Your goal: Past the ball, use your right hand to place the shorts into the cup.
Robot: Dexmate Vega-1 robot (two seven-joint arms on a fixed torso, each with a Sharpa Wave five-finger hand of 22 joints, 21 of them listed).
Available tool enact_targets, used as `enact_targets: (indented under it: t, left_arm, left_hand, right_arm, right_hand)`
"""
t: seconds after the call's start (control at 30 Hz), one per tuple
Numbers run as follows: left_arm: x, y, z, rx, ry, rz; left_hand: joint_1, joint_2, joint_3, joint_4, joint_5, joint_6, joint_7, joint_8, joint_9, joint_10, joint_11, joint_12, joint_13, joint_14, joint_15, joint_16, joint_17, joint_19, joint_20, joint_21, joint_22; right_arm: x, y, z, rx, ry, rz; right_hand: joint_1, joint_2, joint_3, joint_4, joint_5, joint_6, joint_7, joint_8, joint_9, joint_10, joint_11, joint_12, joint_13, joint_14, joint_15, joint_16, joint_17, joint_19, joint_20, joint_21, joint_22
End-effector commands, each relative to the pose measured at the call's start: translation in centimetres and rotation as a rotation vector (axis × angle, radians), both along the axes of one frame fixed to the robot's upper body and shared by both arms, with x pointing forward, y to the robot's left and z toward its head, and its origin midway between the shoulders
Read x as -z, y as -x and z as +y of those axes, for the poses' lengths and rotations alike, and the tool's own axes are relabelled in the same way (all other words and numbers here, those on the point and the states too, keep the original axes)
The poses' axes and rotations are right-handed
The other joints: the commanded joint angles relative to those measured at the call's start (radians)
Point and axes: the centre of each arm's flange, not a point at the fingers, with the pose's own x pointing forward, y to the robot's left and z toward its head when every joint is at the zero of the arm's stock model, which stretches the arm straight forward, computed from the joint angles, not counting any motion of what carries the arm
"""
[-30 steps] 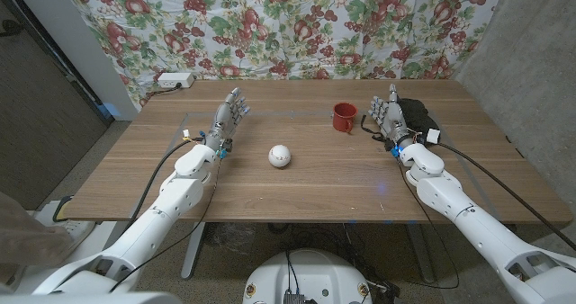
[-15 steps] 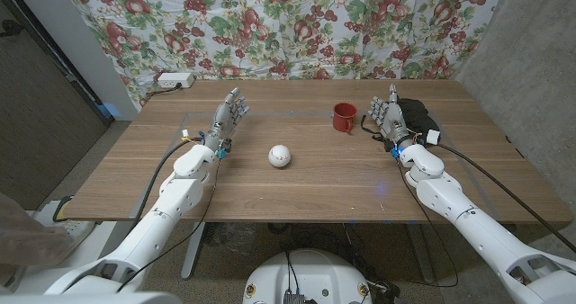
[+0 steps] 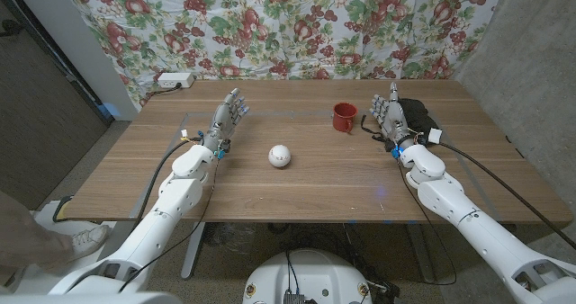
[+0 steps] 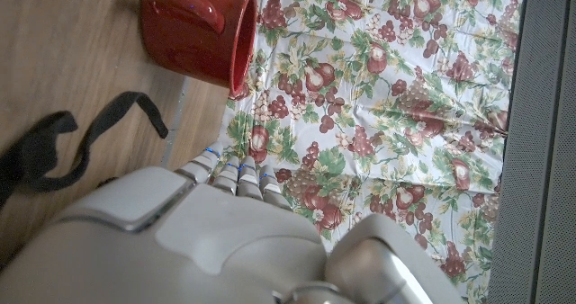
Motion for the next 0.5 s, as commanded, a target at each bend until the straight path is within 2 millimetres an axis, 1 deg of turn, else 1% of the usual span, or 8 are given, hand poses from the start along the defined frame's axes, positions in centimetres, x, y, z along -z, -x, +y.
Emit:
enact_targets:
  t: [0.03,0.2,0.5]
  left_arm:
    - [-0.17,-0.11,-0.02,0.013,-0.03,-0.015]
    - [-0.24,-0.02,-0.04,0.01,-0.034,-0.016]
    - [-0.54,0.18,-0.15,0.012,-0.046,-0.027]
  left_hand:
    - [0.008,0.001,0.008,0.002,-0.005,0.002,-0.003,0.0,0.001,-0.003,-0.009,0.001,0.005,-0.004,-0.039,0.0,0.001,0.001,-0.009,0.005,0.004]
    - [0.009,0.001,0.008,0.002,-0.006,0.004,-0.002,0.001,0.001,-0.003,-0.009,0.001,0.005,-0.004,-0.038,0.0,0.001,0.001,-0.008,0.005,0.004]
    - [0.012,0.0,0.008,0.003,-0.008,0.004,-0.002,0.0,0.001,-0.003,-0.01,0.001,0.005,-0.002,-0.038,0.002,0.002,0.002,-0.01,0.006,0.004]
  right_arm:
    - [-0.06,1.71,-0.17,0.03,0.011,-0.041]
    - [0.1,2.34,-0.46,0.042,0.028,-0.051]
    - [0.02,2.59,-0.67,0.066,0.053,-0.064]
  right_hand:
    - [0.019,0.002,-0.001,-0.011,0.007,-0.002,0.002,0.0,0.004,-0.005,-0.001,-0.004,0.004,-0.001,0.0,-0.001,0.005,-0.003,0.002,-0.003,0.002]
    - [0.023,0.002,0.0,-0.014,0.008,-0.002,0.0,0.0,0.004,-0.005,0.0,-0.004,0.004,-0.001,-0.003,-0.001,0.005,-0.003,0.002,-0.003,0.002]
    - [0.033,0.003,0.002,-0.019,0.01,0.0,-0.001,0.002,0.004,-0.005,-0.002,-0.003,0.004,-0.002,-0.003,-0.001,0.005,-0.004,0.0,-0.004,0.002]
